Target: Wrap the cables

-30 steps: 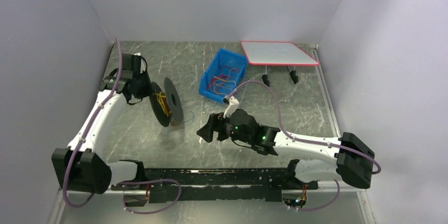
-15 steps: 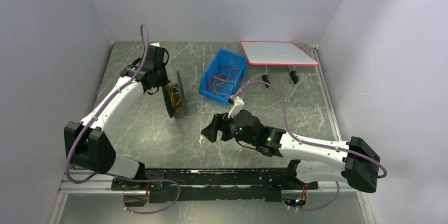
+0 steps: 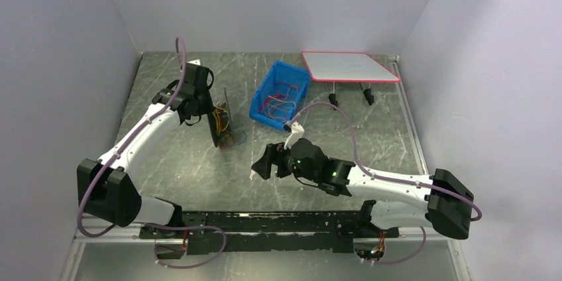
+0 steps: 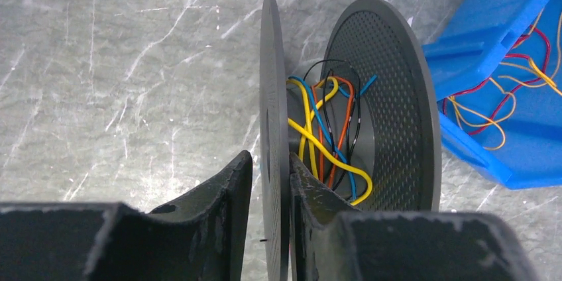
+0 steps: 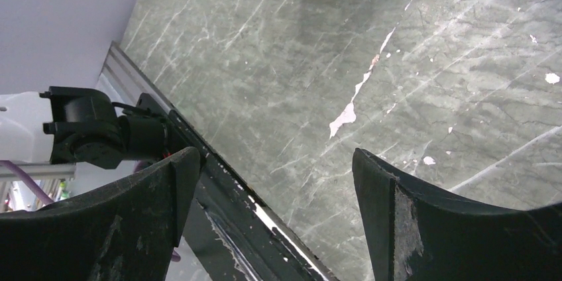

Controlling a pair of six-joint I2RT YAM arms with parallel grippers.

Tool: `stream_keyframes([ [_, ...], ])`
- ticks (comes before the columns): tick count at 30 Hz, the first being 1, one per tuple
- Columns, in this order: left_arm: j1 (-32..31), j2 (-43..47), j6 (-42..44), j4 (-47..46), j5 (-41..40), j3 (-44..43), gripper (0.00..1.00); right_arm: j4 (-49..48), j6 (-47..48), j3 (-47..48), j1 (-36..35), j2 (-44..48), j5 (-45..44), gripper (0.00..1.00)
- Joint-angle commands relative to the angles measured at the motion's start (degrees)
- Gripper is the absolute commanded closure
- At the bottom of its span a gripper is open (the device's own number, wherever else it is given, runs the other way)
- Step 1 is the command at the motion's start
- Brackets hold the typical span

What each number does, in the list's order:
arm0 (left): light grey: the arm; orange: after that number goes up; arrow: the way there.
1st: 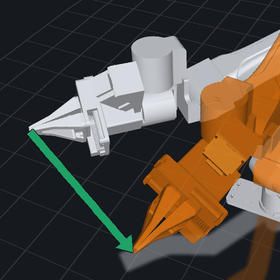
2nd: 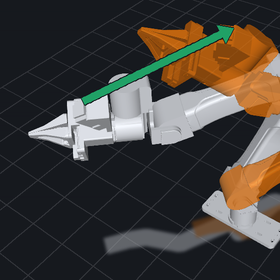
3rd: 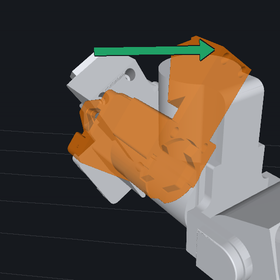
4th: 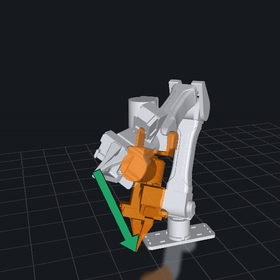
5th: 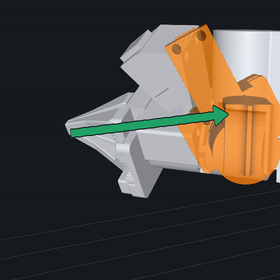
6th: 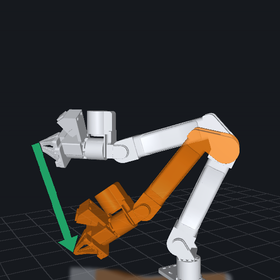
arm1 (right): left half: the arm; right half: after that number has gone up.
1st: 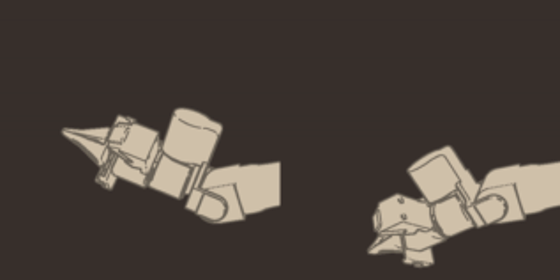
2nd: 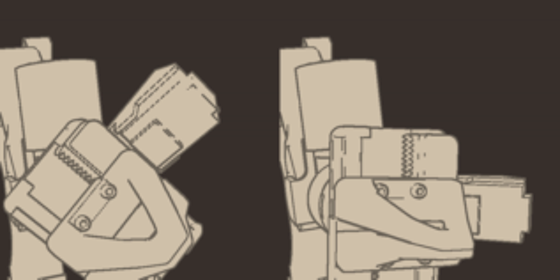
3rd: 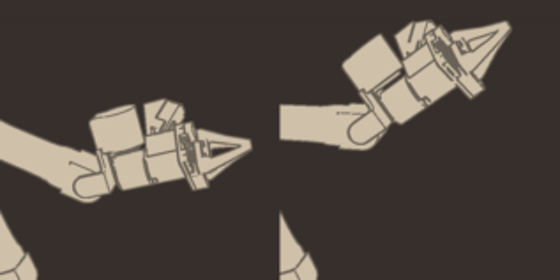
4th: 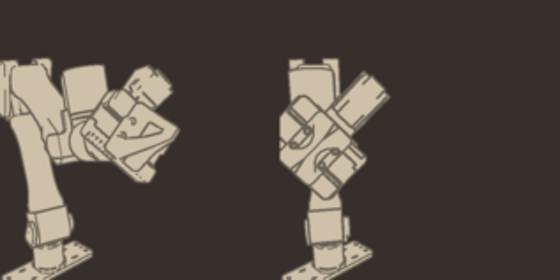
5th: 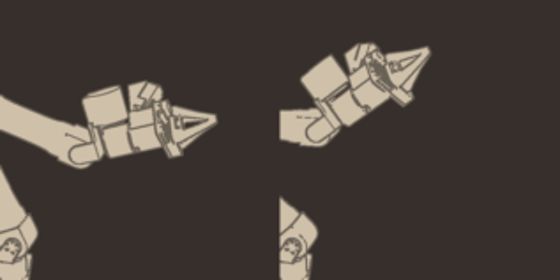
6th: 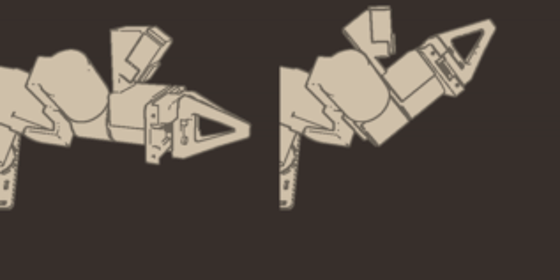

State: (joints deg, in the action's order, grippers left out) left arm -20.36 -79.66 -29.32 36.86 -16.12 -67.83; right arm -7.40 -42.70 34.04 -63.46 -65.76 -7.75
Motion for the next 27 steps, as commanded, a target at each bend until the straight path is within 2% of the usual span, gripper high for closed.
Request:
stream_keyframes([
  [1, -0.37, 2.91, -1.24, -1.64, 0.40, 1.59, 0.69, -1.29, -0.32, -0.33, 0.13, -1.22, -0.20, 0.11],
  [12, -0.73, 7.03, -2.21, -1.96, 2.76, 4.27, 0.67, -3.06, -0.90, -0.56, 0.10, -3.40, 0.65, 0.11],
  [20, -1.25, 9.44, -2.21, -2.87, 4.52, 4.81, 0.53, -1.56, -0.19, 0.26, 0.10, -3.33, -1.10, 0.08],
  [27, -1.61, 11.57, -1.44, -3.53, 5.37, 5.17, 0.48, 0.79, 1.10, 1.39, 0.18, -3.22, -4.52, 0.07],
])
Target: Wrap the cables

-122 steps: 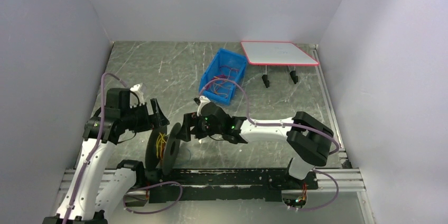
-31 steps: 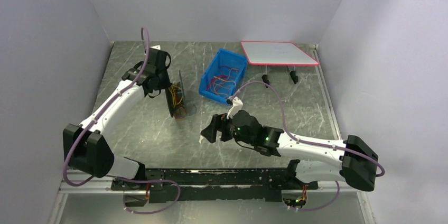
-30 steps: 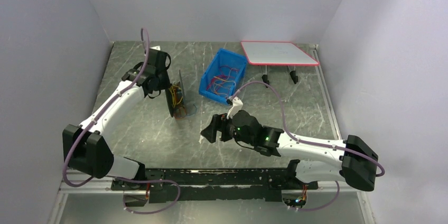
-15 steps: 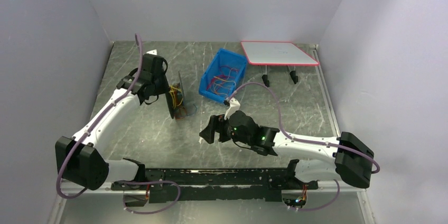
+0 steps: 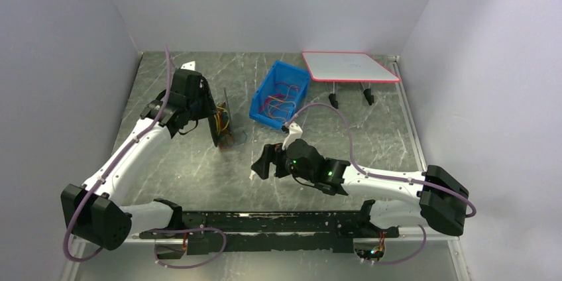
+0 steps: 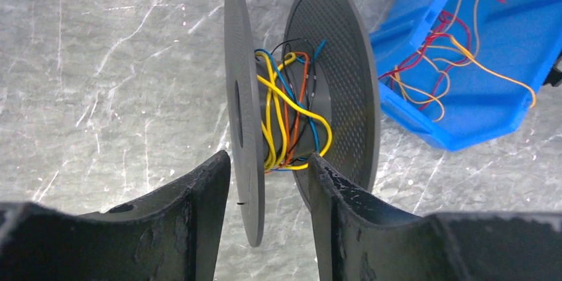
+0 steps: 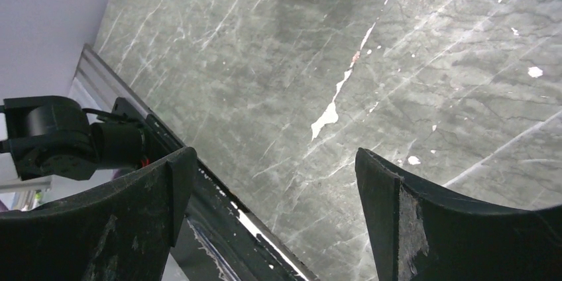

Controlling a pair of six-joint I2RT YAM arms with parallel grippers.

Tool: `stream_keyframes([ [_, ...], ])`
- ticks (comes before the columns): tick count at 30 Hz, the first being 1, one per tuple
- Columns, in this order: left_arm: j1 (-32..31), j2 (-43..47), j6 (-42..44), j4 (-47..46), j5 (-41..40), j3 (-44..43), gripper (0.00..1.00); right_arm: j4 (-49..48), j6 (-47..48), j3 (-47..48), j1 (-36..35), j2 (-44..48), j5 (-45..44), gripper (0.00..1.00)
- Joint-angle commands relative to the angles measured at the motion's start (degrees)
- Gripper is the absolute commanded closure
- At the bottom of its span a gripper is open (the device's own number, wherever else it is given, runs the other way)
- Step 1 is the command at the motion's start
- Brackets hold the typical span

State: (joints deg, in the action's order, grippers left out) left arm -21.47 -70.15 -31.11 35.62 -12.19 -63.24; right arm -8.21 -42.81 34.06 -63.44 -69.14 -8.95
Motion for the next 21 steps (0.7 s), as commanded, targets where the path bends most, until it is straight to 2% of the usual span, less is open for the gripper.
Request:
stream_keyframes([
  [1, -0.50, 2.38, 0.65, -2.57, 1.34, 0.98, 0.47, 1.88, 1.45, 1.65, 0.20, 0.23, -3.80, 0.06],
  [12, -0.49, 1.57, 1.99, -4.57, 3.14, 2.17, 0.47, 3.45, 2.47, 3.53, 0.43, -0.46, -5.65, 0.06],
  [21, -0.49, -1.61, 4.19, -5.13, -1.68, 2.78, 0.48, 3.37, 2.28, 3.94, 0.43, -1.63, -5.21, 0.06],
])
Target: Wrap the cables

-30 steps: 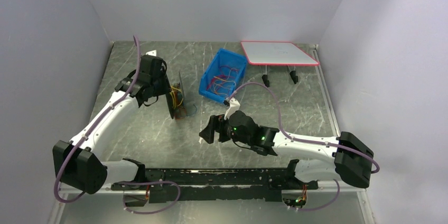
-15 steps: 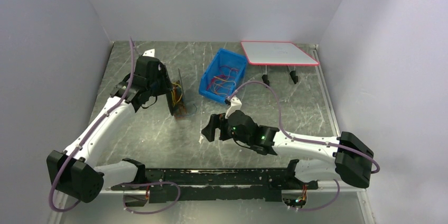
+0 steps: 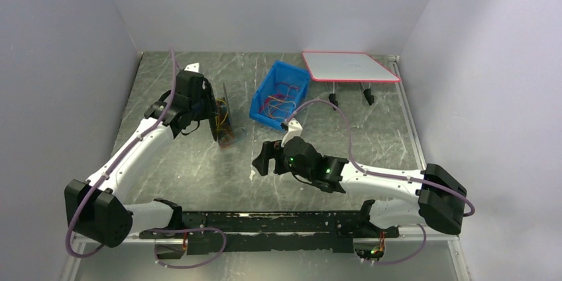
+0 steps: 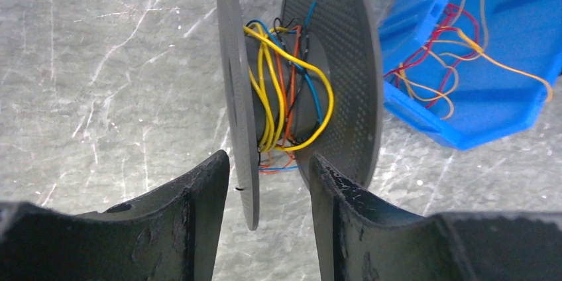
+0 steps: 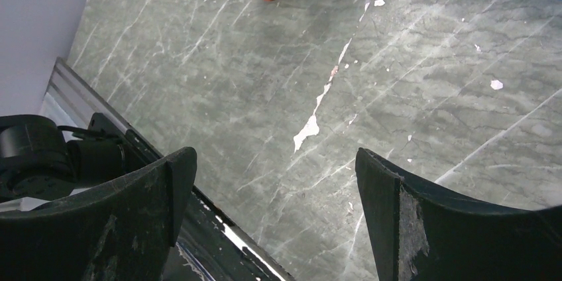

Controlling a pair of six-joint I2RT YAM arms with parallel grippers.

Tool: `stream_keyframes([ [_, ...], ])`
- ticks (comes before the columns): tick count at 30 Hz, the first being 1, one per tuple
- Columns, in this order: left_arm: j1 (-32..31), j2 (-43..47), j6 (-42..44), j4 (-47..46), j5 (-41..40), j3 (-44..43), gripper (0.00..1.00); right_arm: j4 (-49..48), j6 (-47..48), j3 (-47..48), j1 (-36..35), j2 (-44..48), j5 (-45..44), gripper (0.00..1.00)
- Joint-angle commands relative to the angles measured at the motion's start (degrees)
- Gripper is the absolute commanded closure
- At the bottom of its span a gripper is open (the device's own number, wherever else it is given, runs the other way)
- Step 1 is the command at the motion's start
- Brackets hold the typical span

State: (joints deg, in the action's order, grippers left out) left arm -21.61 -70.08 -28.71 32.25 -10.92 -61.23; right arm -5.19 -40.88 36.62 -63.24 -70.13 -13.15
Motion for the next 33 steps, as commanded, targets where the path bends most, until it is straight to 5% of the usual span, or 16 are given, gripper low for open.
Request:
stream_keyframes([
  [1, -0.37, -2.25, 1.81, -1.28, -3.37, 0.54, 0.48, 0.36, 0.36, 1.43, 0.23, -0.73, -1.05, 0.06],
  [19, -0.36, -4.00, 2.00, -0.53, -4.76, -0.58, 0.53, 0.76, 0.98, 1.99, 0.29, -1.12, -1.37, 0.06],
  [33, -0.37, 2.12, 2.75, 1.64, -2.14, -2.70, 0.30, 9.29, 11.37, 11.95, 4.46, 0.74, -12.25, 0.06],
])
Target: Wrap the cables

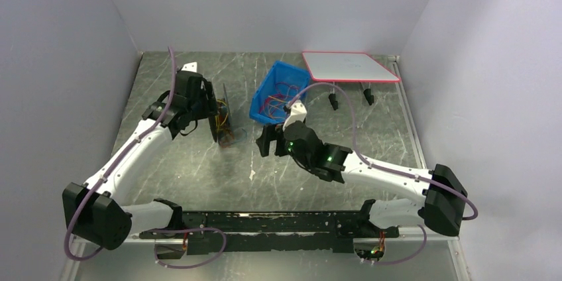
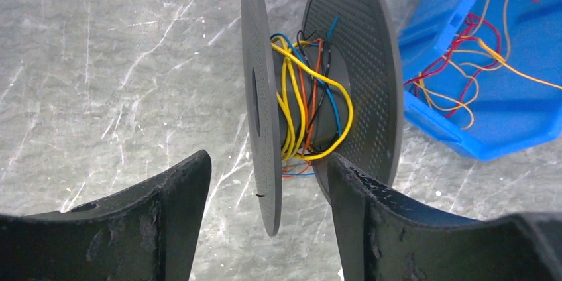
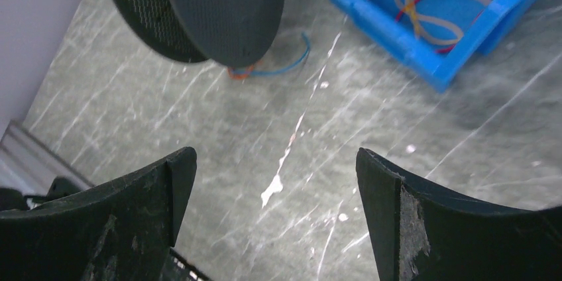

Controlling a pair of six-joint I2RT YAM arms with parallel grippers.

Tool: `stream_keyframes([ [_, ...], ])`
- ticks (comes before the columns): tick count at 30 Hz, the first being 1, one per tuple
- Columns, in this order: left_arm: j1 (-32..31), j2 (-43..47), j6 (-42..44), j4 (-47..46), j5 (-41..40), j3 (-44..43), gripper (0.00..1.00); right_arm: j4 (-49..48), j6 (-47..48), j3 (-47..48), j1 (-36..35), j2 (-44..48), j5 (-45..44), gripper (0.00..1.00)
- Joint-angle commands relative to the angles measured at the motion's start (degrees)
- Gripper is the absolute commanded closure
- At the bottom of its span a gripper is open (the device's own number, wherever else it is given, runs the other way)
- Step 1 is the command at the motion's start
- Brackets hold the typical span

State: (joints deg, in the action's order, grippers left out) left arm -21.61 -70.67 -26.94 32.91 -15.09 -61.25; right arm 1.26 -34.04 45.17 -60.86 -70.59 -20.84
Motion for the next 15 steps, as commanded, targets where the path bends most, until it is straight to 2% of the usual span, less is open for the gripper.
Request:
stream_keyframes([
  [1, -0.37, 3.24, 1.27, 1.20, 2.49, -3.03, 0.30, 3.25, 5.35, 4.33, 2.76, 1.08, -4.76, 0.06],
  [8, -0.37, 6.86, 4.42, 2.32, 5.43, -5.33, 0.25, 5.12, 12.58, 10.67, 9.75, -2.24, -3.04, 0.08],
  [15, -0.37, 11.96, 8.41, -1.33, 12.02, -1.31, 0.22, 8.19, 25.81, 21.56, 11.15, -9.74, -3.42, 0.14],
])
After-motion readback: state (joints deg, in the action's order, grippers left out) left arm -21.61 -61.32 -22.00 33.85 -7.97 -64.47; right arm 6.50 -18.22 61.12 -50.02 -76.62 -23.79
